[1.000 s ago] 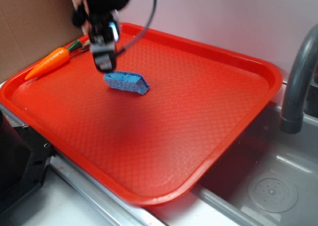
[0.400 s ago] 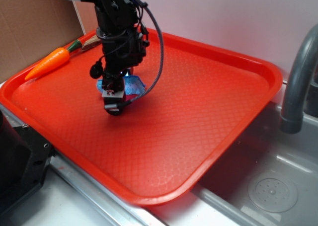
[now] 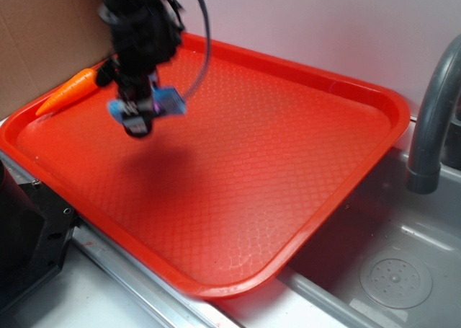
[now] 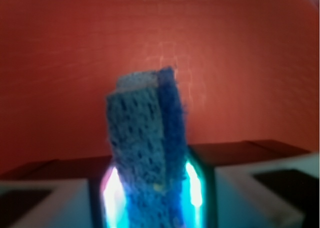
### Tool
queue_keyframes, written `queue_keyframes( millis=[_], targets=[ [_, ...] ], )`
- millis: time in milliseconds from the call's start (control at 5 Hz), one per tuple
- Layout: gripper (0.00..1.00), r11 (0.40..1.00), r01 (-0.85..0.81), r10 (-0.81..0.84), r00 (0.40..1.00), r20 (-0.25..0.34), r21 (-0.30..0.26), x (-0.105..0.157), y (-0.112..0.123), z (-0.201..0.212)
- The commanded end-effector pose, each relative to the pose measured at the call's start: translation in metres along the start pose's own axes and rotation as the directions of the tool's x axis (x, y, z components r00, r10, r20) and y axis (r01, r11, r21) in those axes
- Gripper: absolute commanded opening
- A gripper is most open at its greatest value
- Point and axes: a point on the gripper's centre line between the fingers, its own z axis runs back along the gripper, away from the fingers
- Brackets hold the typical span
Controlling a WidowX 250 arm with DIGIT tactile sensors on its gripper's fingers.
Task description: Grab the blue sponge.
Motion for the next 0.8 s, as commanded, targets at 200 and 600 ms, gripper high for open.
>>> queue_keyframes(
  millis=[200,600],
  targets=[
    [0.00,0.746,-0.664,0.666,0.745,0.047,-0.051,0.003,-0.029,0.151],
    [0.00,0.631,-0.775,0.775,0.625,0.097,-0.041,-0.003,0.004,0.154]
  ],
)
